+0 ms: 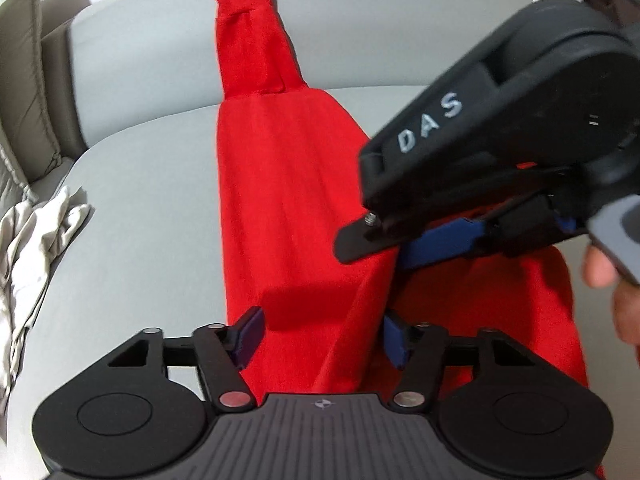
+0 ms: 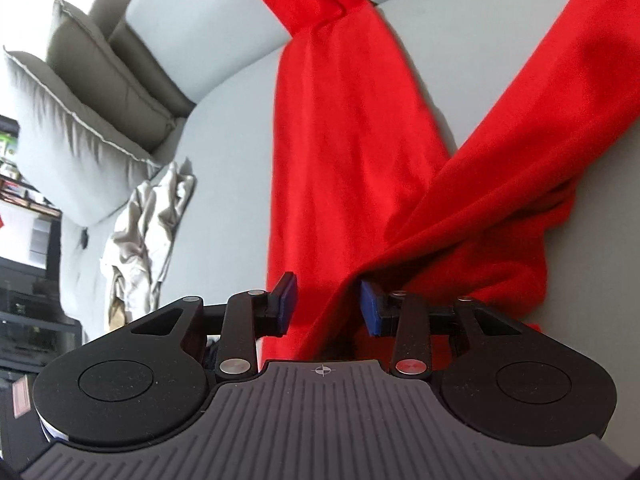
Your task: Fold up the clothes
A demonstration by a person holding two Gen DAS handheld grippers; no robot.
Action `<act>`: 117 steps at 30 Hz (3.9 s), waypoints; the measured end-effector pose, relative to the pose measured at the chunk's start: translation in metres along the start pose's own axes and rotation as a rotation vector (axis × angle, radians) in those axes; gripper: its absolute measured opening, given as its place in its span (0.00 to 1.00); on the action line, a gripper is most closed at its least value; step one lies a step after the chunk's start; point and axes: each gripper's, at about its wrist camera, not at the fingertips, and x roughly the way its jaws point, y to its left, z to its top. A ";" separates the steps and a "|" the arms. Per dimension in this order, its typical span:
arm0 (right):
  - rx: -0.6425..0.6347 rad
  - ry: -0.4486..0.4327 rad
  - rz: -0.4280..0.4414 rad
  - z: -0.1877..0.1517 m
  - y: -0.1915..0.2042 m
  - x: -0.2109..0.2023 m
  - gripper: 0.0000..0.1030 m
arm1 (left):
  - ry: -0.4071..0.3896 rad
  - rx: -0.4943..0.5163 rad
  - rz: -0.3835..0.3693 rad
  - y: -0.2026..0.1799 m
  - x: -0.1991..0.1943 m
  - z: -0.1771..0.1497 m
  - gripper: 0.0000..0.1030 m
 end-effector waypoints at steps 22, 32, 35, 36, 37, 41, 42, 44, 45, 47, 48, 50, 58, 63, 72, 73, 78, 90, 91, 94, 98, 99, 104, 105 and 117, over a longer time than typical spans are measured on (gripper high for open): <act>0.214 -0.282 -0.211 0.040 -0.092 -0.038 0.05 | -0.109 0.175 0.006 -0.045 0.010 0.029 0.21; -0.281 -0.325 -0.293 0.076 0.026 -0.018 0.01 | -0.127 -0.040 -0.056 0.001 -0.005 0.037 0.03; -0.360 -0.308 -0.284 0.084 0.058 0.001 0.01 | -0.108 -0.167 -0.068 0.030 0.000 0.035 0.03; -0.400 -0.292 -0.284 0.086 0.073 0.015 0.01 | -0.098 -0.215 -0.071 0.041 0.003 0.032 0.03; -0.425 -0.278 -0.282 0.087 0.083 0.026 0.01 | -0.088 -0.254 -0.070 0.050 0.006 0.028 0.03; -0.503 -0.206 -0.292 0.084 0.115 0.076 0.01 | -0.033 -0.392 -0.072 0.081 0.021 0.012 0.04; -0.515 -0.190 -0.304 0.082 0.121 0.088 0.01 | -0.014 -0.415 -0.075 0.086 0.027 0.009 0.11; -0.539 -0.156 -0.329 0.079 0.131 0.114 0.05 | 0.015 -0.446 -0.068 0.091 0.037 0.003 0.22; -0.547 -0.119 -0.352 0.077 0.135 0.133 0.12 | 0.005 -0.456 -0.065 0.093 0.038 0.002 0.22; -0.544 -0.089 -0.358 0.075 0.136 0.148 0.24 | -0.015 -0.477 -0.057 0.099 0.040 0.000 0.22; -0.537 -0.086 -0.350 0.074 0.136 0.152 0.26 | -0.027 -0.484 -0.036 0.104 0.040 0.003 0.22; -0.519 -0.088 -0.319 0.072 0.134 0.139 0.36 | -0.050 -0.497 0.007 0.115 0.039 0.010 0.23; -0.454 -0.095 -0.247 0.051 0.103 0.036 0.51 | -0.034 -0.480 0.029 0.134 -0.009 0.004 0.32; -0.432 -0.046 -0.211 -0.001 0.070 -0.019 0.51 | 0.025 -0.419 -0.066 0.109 -0.050 -0.022 0.52; -0.376 -0.001 -0.181 -0.109 0.038 -0.050 0.49 | 0.110 -0.319 -0.115 0.084 -0.075 -0.081 0.65; -0.381 0.001 -0.184 -0.118 0.036 -0.051 0.48 | 0.109 -0.301 -0.104 0.079 -0.078 -0.087 0.65; -0.377 0.035 -0.238 -0.143 0.023 -0.049 0.48 | 0.131 -0.294 -0.052 0.064 -0.068 -0.101 0.35; -0.422 0.091 -0.311 -0.160 0.013 -0.039 0.50 | 0.163 -0.374 0.044 0.056 -0.083 -0.119 0.06; -0.428 0.092 -0.313 -0.160 0.014 -0.039 0.50 | 0.158 -0.382 0.042 0.057 -0.085 -0.117 0.09; -0.414 0.091 -0.307 -0.160 0.012 -0.046 0.51 | 0.093 -0.372 0.066 0.056 -0.098 -0.109 0.48; -0.386 0.041 -0.283 -0.161 0.005 -0.069 0.51 | -0.019 -0.324 0.062 0.047 -0.116 -0.104 0.46; -0.377 0.013 -0.295 -0.160 -0.001 -0.078 0.51 | -0.038 -0.312 0.025 0.044 -0.119 -0.104 0.42; -0.262 0.049 -0.280 -0.155 -0.034 -0.087 0.51 | 0.064 -0.187 -0.098 0.017 -0.114 -0.110 0.30; -0.240 0.081 -0.263 -0.156 -0.039 -0.084 0.51 | 0.098 -0.149 -0.088 0.011 -0.112 -0.113 0.27; -0.056 0.218 -0.165 -0.189 -0.058 -0.099 0.52 | 0.227 -0.144 -0.038 0.005 -0.108 -0.130 0.30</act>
